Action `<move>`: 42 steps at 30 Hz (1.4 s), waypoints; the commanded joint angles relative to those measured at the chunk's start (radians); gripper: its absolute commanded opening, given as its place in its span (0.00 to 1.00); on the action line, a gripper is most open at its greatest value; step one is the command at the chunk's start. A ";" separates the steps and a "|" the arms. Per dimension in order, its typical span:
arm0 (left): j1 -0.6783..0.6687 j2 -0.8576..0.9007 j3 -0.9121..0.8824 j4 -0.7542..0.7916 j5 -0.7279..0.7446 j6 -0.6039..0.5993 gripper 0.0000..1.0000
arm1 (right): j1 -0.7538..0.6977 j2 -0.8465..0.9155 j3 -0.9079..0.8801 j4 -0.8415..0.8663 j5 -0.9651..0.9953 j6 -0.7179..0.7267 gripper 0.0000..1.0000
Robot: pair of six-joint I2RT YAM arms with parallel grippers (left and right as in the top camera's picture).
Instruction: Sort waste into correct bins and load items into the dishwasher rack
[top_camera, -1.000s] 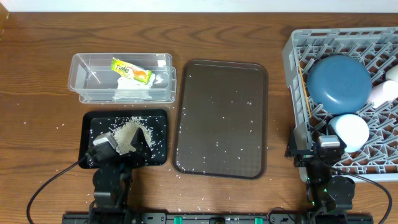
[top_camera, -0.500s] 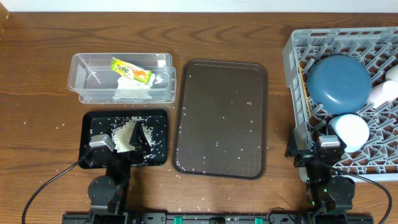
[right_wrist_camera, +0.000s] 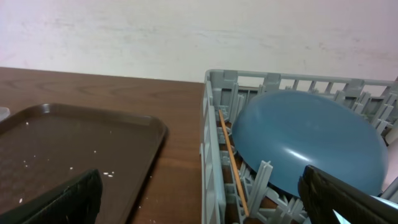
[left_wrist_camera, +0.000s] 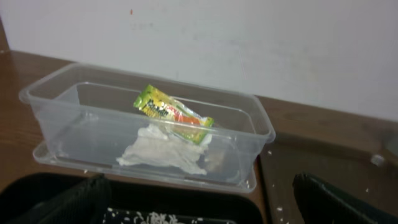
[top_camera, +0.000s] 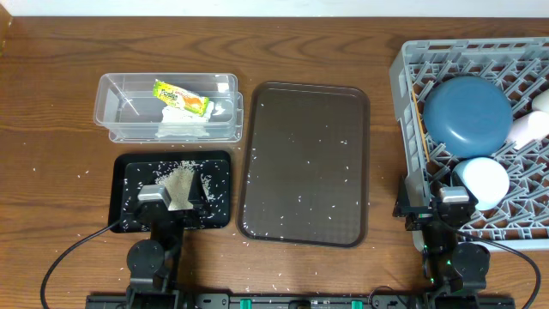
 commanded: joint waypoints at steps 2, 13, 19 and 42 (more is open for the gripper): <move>0.025 -0.008 -0.005 -0.066 0.001 0.084 0.97 | 0.011 -0.006 -0.002 -0.005 0.010 -0.015 0.99; 0.060 -0.008 -0.005 -0.066 0.005 0.084 0.96 | 0.011 -0.006 -0.002 -0.005 0.010 -0.016 0.99; 0.060 -0.008 -0.005 -0.066 0.005 0.084 0.96 | 0.011 -0.006 -0.002 -0.005 0.010 -0.016 0.99; 0.060 -0.006 -0.005 -0.064 0.005 0.084 0.96 | 0.011 -0.006 -0.002 -0.005 0.010 -0.015 0.99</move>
